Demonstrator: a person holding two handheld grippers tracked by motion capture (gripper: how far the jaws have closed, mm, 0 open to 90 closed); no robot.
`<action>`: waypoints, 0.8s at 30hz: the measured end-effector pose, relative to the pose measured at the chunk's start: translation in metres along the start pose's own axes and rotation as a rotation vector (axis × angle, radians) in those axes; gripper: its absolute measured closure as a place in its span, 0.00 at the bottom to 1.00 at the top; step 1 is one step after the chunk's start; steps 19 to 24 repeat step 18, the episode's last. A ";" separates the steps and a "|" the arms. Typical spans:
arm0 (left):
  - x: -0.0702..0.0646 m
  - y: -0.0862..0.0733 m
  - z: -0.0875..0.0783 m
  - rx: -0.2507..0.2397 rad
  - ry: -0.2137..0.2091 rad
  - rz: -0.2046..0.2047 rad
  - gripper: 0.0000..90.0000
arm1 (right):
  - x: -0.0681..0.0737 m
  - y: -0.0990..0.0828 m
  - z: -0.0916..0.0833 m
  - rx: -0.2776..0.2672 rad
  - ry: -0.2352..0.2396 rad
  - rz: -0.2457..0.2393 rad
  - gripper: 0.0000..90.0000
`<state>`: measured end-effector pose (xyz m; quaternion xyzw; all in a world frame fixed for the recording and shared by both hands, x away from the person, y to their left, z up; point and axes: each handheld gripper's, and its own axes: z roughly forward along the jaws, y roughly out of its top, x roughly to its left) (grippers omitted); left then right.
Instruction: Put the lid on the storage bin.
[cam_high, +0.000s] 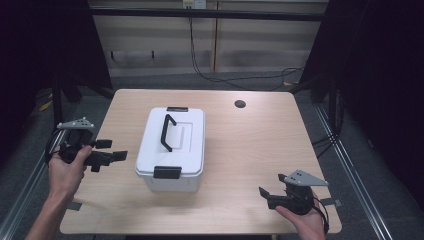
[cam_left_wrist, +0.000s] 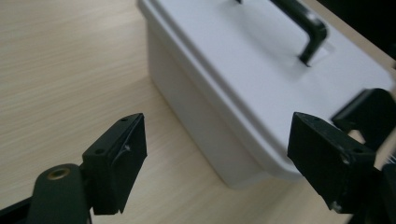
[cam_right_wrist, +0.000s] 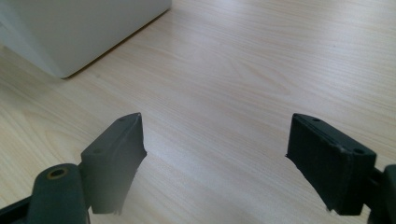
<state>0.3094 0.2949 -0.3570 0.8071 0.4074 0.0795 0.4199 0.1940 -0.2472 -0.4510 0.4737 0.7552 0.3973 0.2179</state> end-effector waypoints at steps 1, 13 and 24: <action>0.000 -0.004 0.001 -0.013 -0.007 0.002 0.22 | 0.000 0.000 0.000 0.002 -0.001 0.001 0.20; 0.015 -0.060 0.005 -0.074 0.051 -0.085 0.20 | 0.001 0.000 0.001 0.003 -0.005 -0.003 0.20; 0.012 -0.074 0.007 -0.084 0.050 -0.077 0.20 | 0.000 0.000 0.001 0.000 -0.020 -0.012 0.20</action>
